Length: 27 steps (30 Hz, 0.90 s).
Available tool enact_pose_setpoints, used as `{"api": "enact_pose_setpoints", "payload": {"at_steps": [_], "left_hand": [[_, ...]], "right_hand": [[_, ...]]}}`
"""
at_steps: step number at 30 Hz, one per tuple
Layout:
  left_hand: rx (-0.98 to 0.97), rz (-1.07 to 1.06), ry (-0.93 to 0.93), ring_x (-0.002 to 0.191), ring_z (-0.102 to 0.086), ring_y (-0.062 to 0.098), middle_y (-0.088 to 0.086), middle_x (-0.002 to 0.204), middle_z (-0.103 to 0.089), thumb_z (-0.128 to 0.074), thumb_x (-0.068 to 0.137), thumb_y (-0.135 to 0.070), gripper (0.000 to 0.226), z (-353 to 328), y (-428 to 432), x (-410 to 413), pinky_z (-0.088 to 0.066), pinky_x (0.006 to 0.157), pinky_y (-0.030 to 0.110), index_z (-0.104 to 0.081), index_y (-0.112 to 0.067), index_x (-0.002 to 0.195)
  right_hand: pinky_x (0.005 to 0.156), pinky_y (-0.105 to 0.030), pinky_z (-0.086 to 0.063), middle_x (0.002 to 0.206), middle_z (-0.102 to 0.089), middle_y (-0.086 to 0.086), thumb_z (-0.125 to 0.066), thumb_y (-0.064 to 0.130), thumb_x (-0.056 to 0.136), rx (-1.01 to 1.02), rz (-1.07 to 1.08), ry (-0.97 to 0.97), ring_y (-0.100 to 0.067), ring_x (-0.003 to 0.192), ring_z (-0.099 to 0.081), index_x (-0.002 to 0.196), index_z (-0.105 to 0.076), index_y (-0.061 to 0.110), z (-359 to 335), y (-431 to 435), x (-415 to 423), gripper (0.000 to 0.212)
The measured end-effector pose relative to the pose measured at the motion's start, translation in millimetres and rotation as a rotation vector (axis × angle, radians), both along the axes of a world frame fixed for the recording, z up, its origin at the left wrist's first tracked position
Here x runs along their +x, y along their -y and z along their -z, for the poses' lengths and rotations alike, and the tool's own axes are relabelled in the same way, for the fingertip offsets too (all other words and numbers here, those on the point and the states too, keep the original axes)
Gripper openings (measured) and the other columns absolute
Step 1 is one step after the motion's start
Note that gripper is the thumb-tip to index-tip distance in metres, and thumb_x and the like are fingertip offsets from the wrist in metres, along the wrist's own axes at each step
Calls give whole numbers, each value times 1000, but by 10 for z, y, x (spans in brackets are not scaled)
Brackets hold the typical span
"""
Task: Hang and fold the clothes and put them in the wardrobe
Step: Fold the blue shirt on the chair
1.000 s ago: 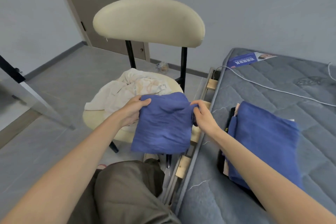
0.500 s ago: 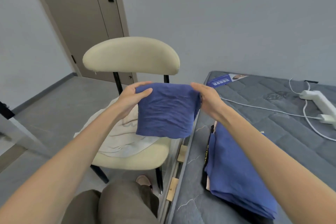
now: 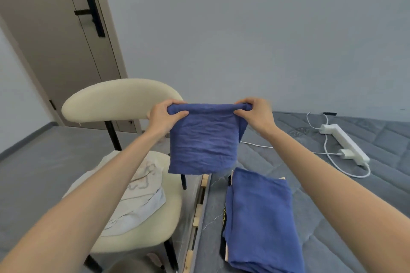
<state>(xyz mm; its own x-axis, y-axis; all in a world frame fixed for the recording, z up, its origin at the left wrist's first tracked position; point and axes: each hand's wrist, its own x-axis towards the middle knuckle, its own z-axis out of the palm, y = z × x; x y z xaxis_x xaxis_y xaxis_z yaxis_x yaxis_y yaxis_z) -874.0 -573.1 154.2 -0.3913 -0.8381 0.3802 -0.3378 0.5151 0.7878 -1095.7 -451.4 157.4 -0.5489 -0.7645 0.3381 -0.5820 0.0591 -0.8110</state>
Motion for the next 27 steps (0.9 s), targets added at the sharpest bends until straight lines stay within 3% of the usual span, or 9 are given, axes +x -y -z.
{"api": "enact_pose_setpoints", "payload": {"at_steps": [3, 8, 12, 14, 17, 20, 22, 27], "left_hand": [[46, 107, -112, 95, -60, 9, -4, 103, -68, -76, 79, -13, 24, -104, -51, -291, -48, 80, 15, -69, -17, 101], [131, 222, -223, 98, -61, 10, -11, 100, -66, -76, 79, -13, 24, -210, -333, -725, -51, 85, 24, -68, -19, 101], [256, 355, -223, 98, -62, 10, -9, 103, -66, -75, 79, -13, 24, 7, -678, -789, -53, 84, 25, -67, -24, 98], [338, 421, -179, 102, -63, 15, -4, 107, -69, -77, 77, -14, 25, 272, -820, -735, -52, 88, 30, -69, -27, 96], [450, 510, -79, 99, -64, 12, -6, 102, -71, -78, 75, -15, 26, 662, -1040, -588, -50, 87, 25, -71, -27, 97], [625, 597, 26, 86, -66, 6, -6, 93, -71, -75, 77, -9, 25, 963, -1233, -432, -50, 67, 13, -70, -21, 98], [762, 653, 76, 79, -67, 4, -2, 93, -71, -76, 73, -10, 29, 1115, -1306, -336, -49, 60, 13, -70, -18, 99], [936, 730, 123, 85, -70, 14, 4, 96, -73, -95, 35, -41, 77, 1371, -1320, -195, -54, 64, 21, -70, -15, 104]], "right_hand": [[73, -21, -49, 92, -72, 1, -65, 5, 80, -66, 61, 25, -12, 87, -64, 89, -73, 12, -87, -145, -207, 14], [71, -13, -49, 83, -69, 13, -64, 4, 79, -177, 122, 116, -1, 81, -62, 83, -70, 21, -207, -620, -485, 19], [71, -11, -48, 81, -68, 12, -64, -2, 77, -176, 130, 206, 2, 77, -62, 79, -68, 23, -28, -1088, -537, 26], [72, -14, -49, 81, -67, 10, -63, -7, 76, -115, 101, 235, 0, 76, -61, 77, -68, 23, 173, -1343, -519, 30], [77, -21, -47, 83, -68, 6, -62, -9, 77, 57, -8, 321, -7, 81, -60, 79, -69, 19, 508, -1698, -502, 28], [72, -27, -46, 81, -67, 4, -62, -5, 80, 281, -168, 488, -10, 78, -60, 80, -70, 16, 874, -1959, -440, 23], [65, -24, -45, 82, -66, 3, -64, -2, 80, 380, -203, 602, -10, 77, -59, 81, -71, 18, 1097, -2062, -400, 21], [59, -22, -49, 91, -66, -1, -69, 3, 78, 461, -264, 881, -11, 77, -64, 92, -69, 16, 1452, -2191, -347, 19]]}}
